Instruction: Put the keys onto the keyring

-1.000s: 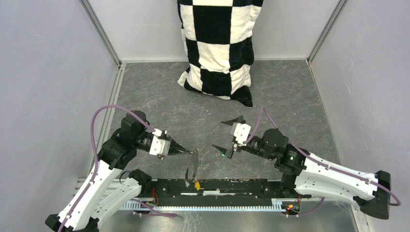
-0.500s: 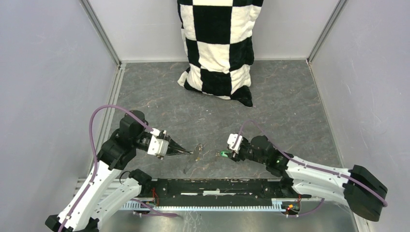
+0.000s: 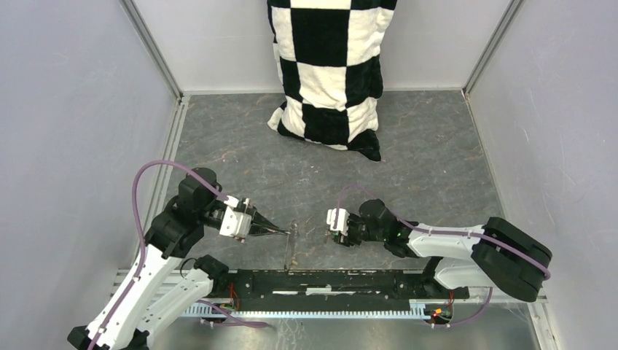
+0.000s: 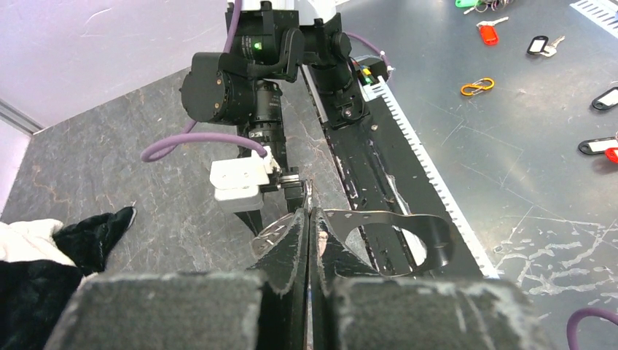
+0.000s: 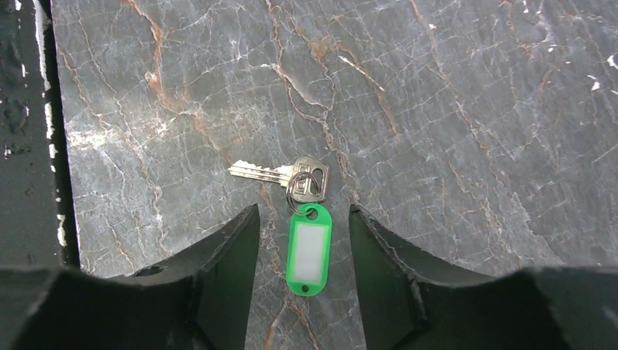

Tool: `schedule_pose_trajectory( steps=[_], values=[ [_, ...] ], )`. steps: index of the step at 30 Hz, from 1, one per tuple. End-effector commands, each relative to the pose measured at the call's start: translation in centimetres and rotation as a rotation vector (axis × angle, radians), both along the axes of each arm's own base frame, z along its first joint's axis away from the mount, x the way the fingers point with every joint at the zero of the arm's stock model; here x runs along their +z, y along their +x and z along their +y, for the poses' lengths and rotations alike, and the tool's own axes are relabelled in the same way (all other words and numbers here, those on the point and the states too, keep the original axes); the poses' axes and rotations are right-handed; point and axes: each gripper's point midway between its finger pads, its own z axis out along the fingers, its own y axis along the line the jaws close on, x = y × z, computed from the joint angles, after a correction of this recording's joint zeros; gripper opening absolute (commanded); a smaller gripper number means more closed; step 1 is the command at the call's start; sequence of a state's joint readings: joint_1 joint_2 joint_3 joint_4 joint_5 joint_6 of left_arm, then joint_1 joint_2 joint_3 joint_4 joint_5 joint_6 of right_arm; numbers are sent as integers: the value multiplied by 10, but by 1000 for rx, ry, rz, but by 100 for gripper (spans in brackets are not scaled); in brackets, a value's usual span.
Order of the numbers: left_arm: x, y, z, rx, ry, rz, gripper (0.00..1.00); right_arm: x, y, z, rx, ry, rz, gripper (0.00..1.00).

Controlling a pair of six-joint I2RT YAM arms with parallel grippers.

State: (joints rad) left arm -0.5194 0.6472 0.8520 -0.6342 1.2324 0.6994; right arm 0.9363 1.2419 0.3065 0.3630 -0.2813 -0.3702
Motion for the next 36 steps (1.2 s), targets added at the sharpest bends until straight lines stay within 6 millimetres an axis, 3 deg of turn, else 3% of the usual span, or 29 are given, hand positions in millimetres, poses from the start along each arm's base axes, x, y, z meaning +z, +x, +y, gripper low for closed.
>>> schedule_pose_trajectory(
  steps=[1,14,28,30,34,36],
  values=[
    [21,-9,1,-23,-36,-10,2,21,12,20,34,72,-59,52],
    [28,-9,1,-21,-43,-18,2,8,17,19,16,41,-40,34],
    [31,-12,3,-23,-51,-28,2,1,16,23,17,25,6,37],
    [31,-12,3,-23,-52,-30,2,0,18,23,9,23,10,33],
    [32,-13,3,-25,-54,-30,2,2,24,21,-23,34,14,8],
    [33,-13,3,-27,-55,-30,2,7,26,20,-39,56,8,1]
  ],
)
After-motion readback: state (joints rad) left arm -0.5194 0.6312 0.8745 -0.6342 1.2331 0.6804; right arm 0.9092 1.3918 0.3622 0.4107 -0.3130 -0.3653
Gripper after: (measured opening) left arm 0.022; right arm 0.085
